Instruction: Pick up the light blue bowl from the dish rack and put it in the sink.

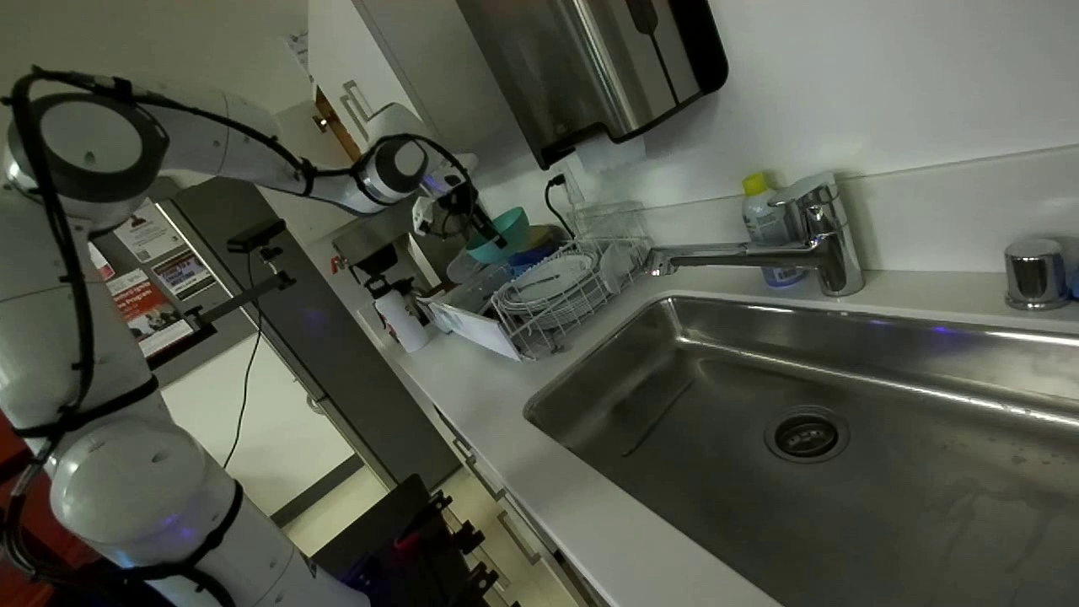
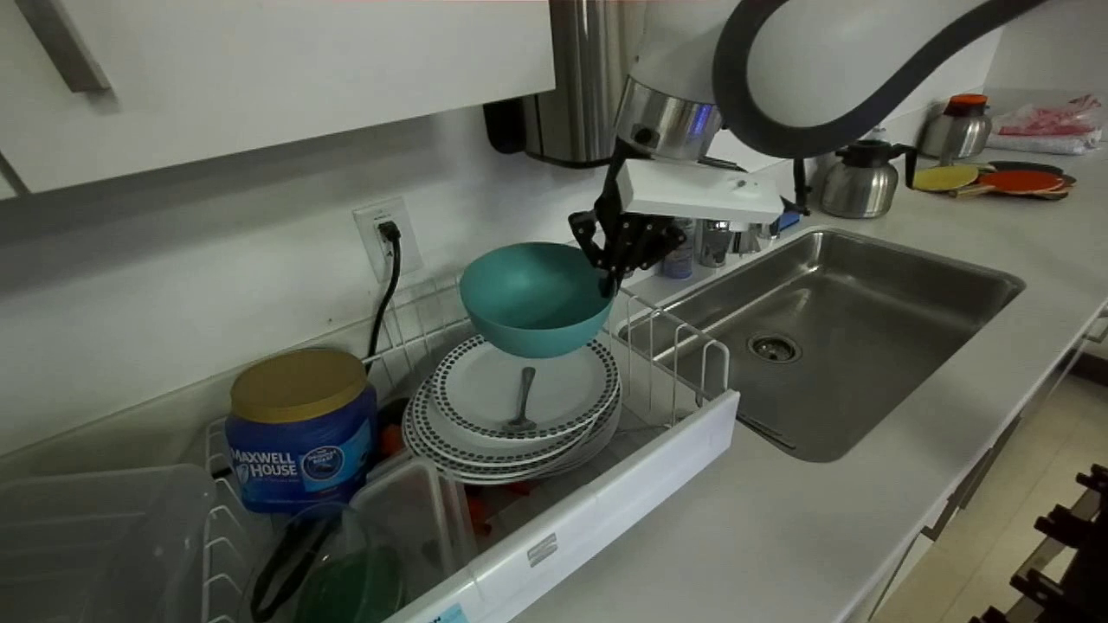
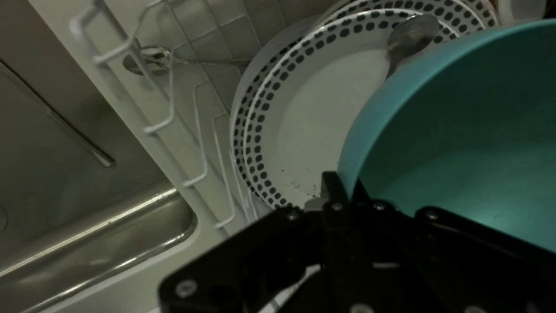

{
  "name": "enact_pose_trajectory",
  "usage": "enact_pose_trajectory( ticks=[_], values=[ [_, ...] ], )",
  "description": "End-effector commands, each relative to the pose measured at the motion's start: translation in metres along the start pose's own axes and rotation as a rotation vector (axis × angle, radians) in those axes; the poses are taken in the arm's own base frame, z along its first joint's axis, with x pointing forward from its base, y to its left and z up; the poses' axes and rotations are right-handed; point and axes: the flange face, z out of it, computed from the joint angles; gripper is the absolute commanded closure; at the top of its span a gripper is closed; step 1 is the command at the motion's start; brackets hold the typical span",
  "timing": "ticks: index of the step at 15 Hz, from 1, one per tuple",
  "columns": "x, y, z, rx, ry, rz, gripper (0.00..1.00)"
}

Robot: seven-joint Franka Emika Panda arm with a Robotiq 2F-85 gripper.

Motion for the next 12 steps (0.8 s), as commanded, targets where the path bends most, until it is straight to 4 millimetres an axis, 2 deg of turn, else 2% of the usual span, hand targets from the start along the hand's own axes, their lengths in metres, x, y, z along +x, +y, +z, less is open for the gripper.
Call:
enact_pose_trajectory(
  ticks=[1, 8, 9, 10, 11, 12],
  values=[
    [-0.029, 0.038, -0.034, 0.001, 0.026, 0.034, 0.99],
    [-0.072, 0.120, -0.099, -0.114, 0.203, 0.166, 0.99],
    [-0.077, 0.127, -0.105, -0.121, 0.219, 0.171, 0.99],
    [-0.084, 0.126, -0.110, -0.087, 0.212, 0.128, 0.99],
    [-0.065, 0.114, -0.095, -0.112, 0.179, 0.140, 0.96],
    [-0.072, 0.119, -0.101, -0.109, 0.189, 0.137, 0.96]
  ],
)
